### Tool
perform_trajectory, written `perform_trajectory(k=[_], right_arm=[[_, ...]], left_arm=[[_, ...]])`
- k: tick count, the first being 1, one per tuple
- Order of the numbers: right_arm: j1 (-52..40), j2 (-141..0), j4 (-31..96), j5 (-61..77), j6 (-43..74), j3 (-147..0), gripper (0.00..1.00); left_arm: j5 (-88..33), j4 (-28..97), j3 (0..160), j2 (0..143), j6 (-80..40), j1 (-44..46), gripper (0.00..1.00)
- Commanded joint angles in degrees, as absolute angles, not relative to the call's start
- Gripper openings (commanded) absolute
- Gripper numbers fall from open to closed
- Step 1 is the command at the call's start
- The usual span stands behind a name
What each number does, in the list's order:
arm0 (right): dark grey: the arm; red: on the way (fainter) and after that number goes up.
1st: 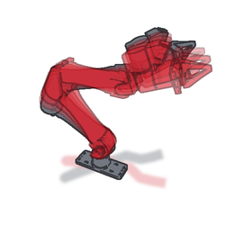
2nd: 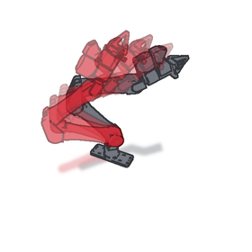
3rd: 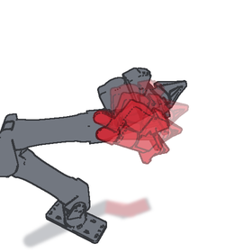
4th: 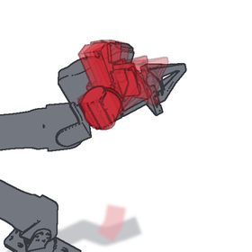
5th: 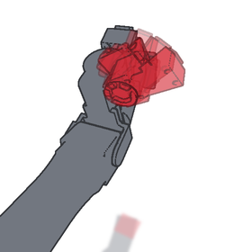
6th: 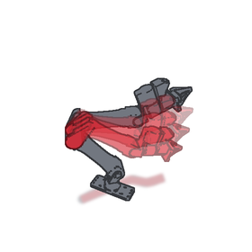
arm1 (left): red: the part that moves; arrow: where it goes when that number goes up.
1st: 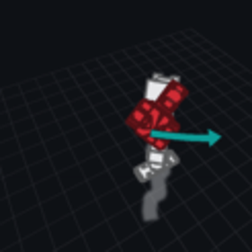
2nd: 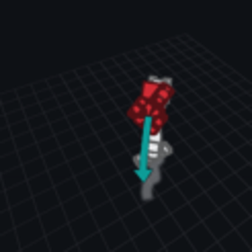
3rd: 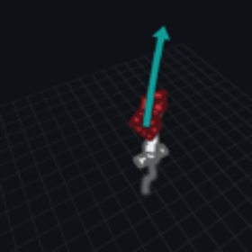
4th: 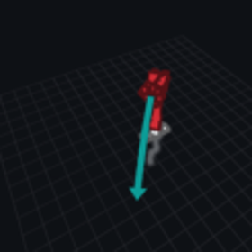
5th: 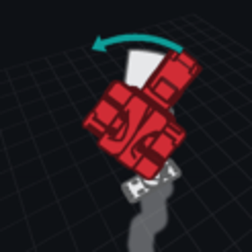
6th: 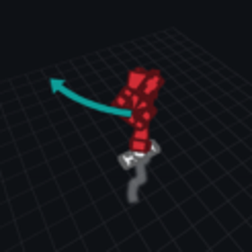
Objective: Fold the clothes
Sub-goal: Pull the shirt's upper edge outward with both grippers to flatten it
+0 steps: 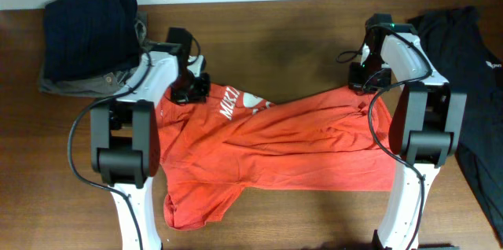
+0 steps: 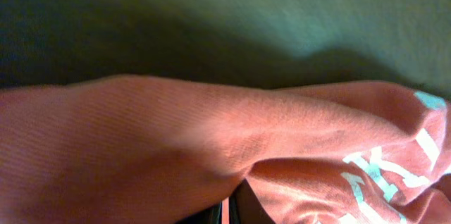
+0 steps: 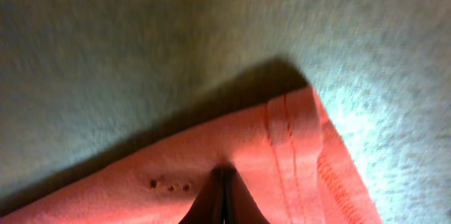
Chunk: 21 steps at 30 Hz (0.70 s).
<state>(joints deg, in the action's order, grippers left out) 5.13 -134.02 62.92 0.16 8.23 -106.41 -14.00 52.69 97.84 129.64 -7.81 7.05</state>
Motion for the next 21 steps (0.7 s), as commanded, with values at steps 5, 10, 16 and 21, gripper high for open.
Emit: perform_trajectory(k=[5, 10, 16, 21], right_arm=[[10.52, -141.64, 56.34, -3.36, 9.1, -105.03, 0.04], [13.45, -141.64, 53.1, -3.29, 8.4, -105.71, 0.04], [14.46, -141.67, 51.99, -5.48, 7.33, -107.74, 0.04], [14.81, -141.64, 53.8, -4.97, 7.35, -113.71, 0.04]], left_arm=[[-7.66, 46.04, 96.79, 134.69, -6.72, 0.62, 0.07], [-7.68, 41.06, 96.79, 134.69, -6.66, -0.3, 0.07], [-7.66, 37.78, 96.79, 134.69, -5.45, 0.49, 0.08], [-7.73, 35.83, 96.86, 134.67, -5.08, 0.97, 0.08]])
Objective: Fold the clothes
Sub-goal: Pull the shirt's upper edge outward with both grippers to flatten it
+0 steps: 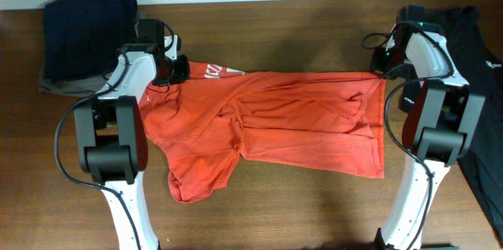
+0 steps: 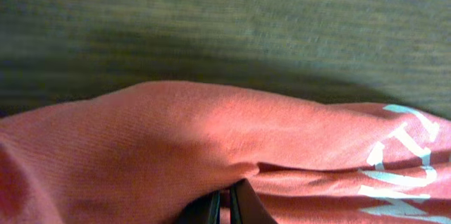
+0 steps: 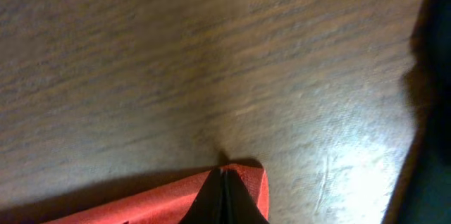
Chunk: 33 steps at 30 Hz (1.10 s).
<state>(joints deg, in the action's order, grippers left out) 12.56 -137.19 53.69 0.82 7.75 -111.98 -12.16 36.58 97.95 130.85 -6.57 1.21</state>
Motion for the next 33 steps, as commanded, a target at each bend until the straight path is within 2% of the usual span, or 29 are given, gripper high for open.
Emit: perform_trajectory(k=[1, 6, 10, 14, 17, 19, 22, 26, 30, 33], right_arm=[[14.7, -141.64, 54.39, -4.95, 7.35, -115.07, 0.04], [14.48, -141.62, 61.28, -4.36, 7.44, -123.94, 0.04], [14.57, -141.38, 69.28, -4.1, 9.08, -134.17, 0.04], [14.63, -140.99, 78.37, -1.08, 9.54, -146.45, 0.04], [14.13, -140.94, 85.86, 5.96, 9.26, -154.23, 0.08], [13.39, -140.94, 89.8, 9.43, 6.87, -156.75, 0.12], [11.51, -141.21, 93.71, 9.91, 5.78, -155.96, 0.14], [9.17, -141.27, 93.19, 9.93, 5.85, -150.23, 0.09], [7.2, -141.27, 90.45, 9.91, 5.82, -141.49, 0.08], [6.31, -141.27, 85.86, 9.98, 5.87, -133.23, 0.06]], left_arm=[[-7.73, 35.62, 96.92, 134.67, -5.06, 1.13, 0.08], [-7.68, 36.58, 99.9, 134.67, -5.06, 2.39, 0.08], [-7.16, 42.65, 108.92, 134.67, -5.06, 2.98, 0.09], [-4.38, 52.69, 120.14, 134.67, -5.04, 2.96, 0.16], [-4.45, 58.89, 126.87, 134.67, -5.06, 3.03, 0.27], [-4.45, 62.94, 129.99, 134.67, -5.06, 3.22, 0.28], [-4.54, 70.39, 131.35, 134.67, -5.61, 3.25, 0.28], [-4.69, 75.29, 130.65, 136.14, -5.74, 3.33, 0.28], [-4.69, 78.94, 130.32, 139.22, -5.76, 3.42, 0.19], [-5.19, 81.41, 130.32, 142.47, -6.81, 3.51, 0.08]])
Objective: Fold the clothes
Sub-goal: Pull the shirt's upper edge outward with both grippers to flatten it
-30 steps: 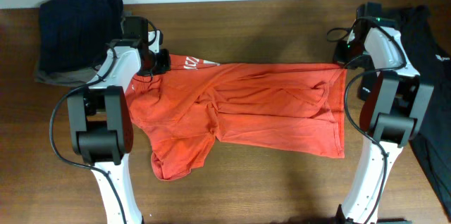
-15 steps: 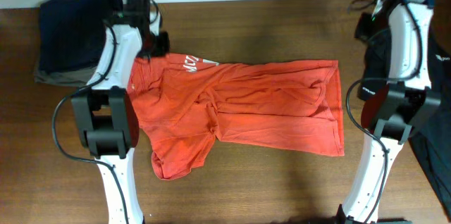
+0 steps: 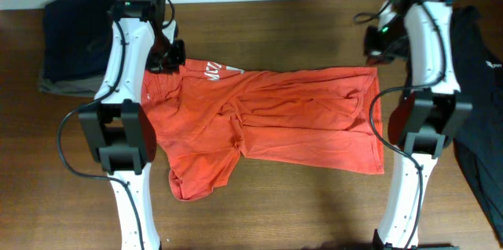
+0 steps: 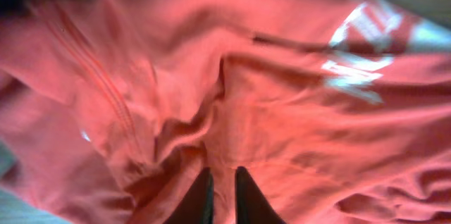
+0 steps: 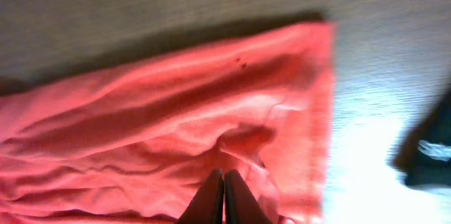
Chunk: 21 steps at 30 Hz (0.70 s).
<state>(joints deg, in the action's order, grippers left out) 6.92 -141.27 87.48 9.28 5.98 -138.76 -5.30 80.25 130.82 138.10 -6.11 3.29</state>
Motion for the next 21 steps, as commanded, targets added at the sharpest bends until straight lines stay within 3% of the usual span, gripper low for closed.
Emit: perform_trajectory(k=[1, 4, 14, 21], right_arm=[[6.04, -141.27, 84.16, 10.24, 5.87, -130.72, 0.05], [5.96, -141.27, 79.88, 10.39, 5.91, -124.31, 0.04], [6.81, -141.34, 69.87, 9.87, 6.31, -113.14, 0.04], [9.41, -141.51, 69.12, 0.45, 9.32, -112.07, 0.04]], left_arm=[[-5.78, 81.97, 130.32, 143.59, -6.79, 3.51, 0.04], [-6.59, 82.46, 130.32, 146.34, -6.79, 3.66, 0.01], [-6.59, 81.93, 130.32, 150.23, -6.79, 3.6, 0.01], [-1.89, 81.47, 130.32, 151.68, -6.76, 3.4, 0.0]])
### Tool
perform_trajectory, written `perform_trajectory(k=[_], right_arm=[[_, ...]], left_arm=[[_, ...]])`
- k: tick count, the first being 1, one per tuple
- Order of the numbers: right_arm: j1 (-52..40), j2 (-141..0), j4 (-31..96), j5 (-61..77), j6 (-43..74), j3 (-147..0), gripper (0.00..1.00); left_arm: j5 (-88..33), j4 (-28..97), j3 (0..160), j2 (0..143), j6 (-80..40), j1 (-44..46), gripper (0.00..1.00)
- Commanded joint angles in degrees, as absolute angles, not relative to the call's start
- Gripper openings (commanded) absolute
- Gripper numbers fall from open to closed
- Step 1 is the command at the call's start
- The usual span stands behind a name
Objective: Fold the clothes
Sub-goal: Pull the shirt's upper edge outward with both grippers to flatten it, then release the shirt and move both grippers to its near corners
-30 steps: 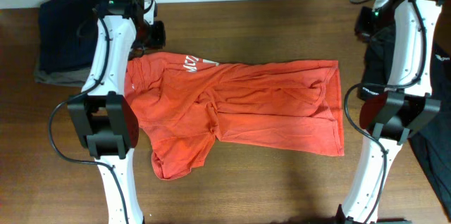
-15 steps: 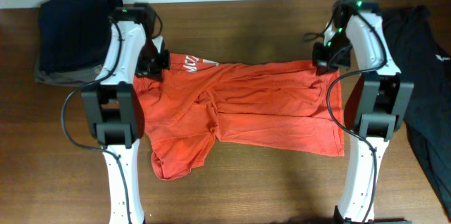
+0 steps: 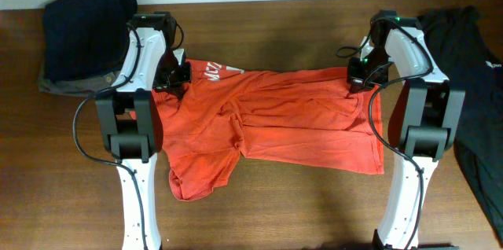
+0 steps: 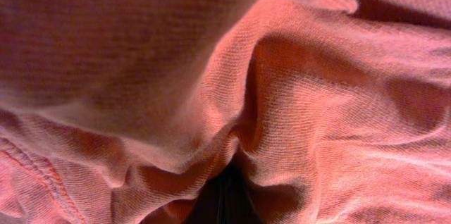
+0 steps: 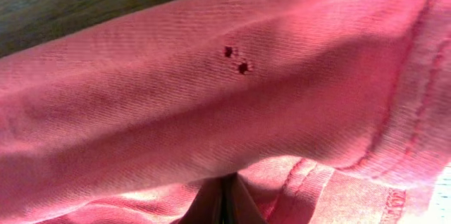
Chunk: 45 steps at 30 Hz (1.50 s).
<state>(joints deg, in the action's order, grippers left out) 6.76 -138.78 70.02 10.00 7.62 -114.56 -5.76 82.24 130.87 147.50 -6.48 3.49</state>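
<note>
An orange T-shirt [image 3: 275, 120] with white lettering lies spread sideways on the brown table, creased, one sleeve bunched at the lower left [image 3: 192, 179]. My left gripper [image 3: 174, 77] is low on the shirt's upper left part, shut on a pinch of its cloth [image 4: 225, 146]. My right gripper [image 3: 357, 77] is low on the shirt's upper right corner, shut on the cloth beside the hem [image 5: 296, 175]. Both wrist views are filled with orange cloth, the fingertips nearly buried in it.
A pile of dark folded clothes [image 3: 86, 34] over a grey garment sits at the table's back left. A black garment [image 3: 471, 85] lies along the right edge. The table's far edge meets a white wall.
Both arms have come down from a raised pose to the table. The shirt lies about where it was. Each gripper stays shut on the cloth, now pressed close into it.
At first the shirt was slack between my grippers, bunched and slanted. Then it was stretched wide along the table's back, both grippers shut on its upper corners. Later the arms stood higher with the shirt spread out; now they are low again, holding the same corners.
</note>
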Motion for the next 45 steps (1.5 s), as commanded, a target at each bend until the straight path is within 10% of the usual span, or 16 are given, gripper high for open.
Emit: perform_trajectory(k=[1, 29, 35, 38, 45], right_arm=[[10.07, -141.49, 68.99, 0.34, 9.32, -112.07, 0.04], [16.16, -141.47, 78.76, 2.92, 7.79, -131.0, 0.21], [16.1, -141.36, 91.7, 6.26, 7.81, -149.82, 0.55], [16.1, -141.12, 97.36, 7.38, 7.79, -158.89, 0.58], [15.33, -131.02, 97.36, 15.73, 7.79, -160.73, 0.61]], left_arm=[[-1.08, 81.25, 130.32, 151.7, -6.74, 3.25, 0.01], [-1.26, 78.81, 142.32, 151.7, -4.21, 0.86, 0.15], [-1.3, 87.31, 157.34, 151.7, -4.21, 1.5, 0.46], [-1.26, 92.12, 165.6, 151.7, -4.21, 2.04, 0.79], [-6.68, 96.71, 179.83, 148.2, -4.86, 3.77, 0.99]])
